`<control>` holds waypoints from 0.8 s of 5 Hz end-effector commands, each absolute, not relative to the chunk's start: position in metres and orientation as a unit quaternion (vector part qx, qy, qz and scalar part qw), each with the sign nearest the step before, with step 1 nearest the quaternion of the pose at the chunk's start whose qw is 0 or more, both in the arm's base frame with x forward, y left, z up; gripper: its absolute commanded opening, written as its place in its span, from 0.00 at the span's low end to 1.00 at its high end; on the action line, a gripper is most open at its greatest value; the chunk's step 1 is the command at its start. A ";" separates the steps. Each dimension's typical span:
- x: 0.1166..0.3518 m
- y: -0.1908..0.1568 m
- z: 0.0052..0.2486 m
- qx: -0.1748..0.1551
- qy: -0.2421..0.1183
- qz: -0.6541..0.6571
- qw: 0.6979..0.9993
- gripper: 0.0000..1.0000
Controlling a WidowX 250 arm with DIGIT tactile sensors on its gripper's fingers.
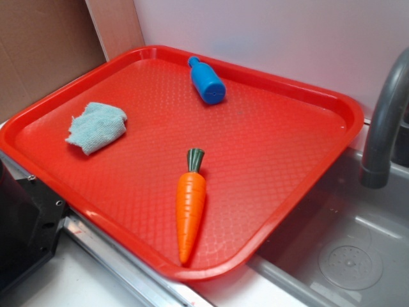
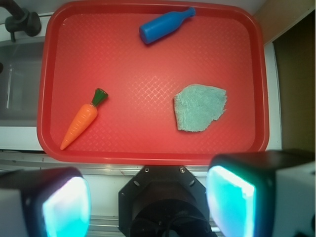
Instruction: Grab the carrot.
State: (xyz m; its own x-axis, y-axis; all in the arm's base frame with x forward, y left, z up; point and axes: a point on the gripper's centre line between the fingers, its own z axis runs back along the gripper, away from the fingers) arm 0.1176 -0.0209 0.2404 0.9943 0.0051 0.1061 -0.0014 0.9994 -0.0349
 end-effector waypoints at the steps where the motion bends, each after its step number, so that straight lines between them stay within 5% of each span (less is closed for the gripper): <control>1: 0.118 -0.021 0.240 -0.017 -0.053 0.002 0.998 1.00; 2: 0.124 -0.037 0.228 -0.038 -0.045 0.072 0.996 1.00; 4: 0.142 -0.076 0.189 -0.028 -0.076 0.224 0.971 1.00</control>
State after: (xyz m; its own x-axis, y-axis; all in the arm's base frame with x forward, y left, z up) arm 0.1392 -0.0747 0.1810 0.8865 0.4466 0.1210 -0.4426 0.8947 -0.0594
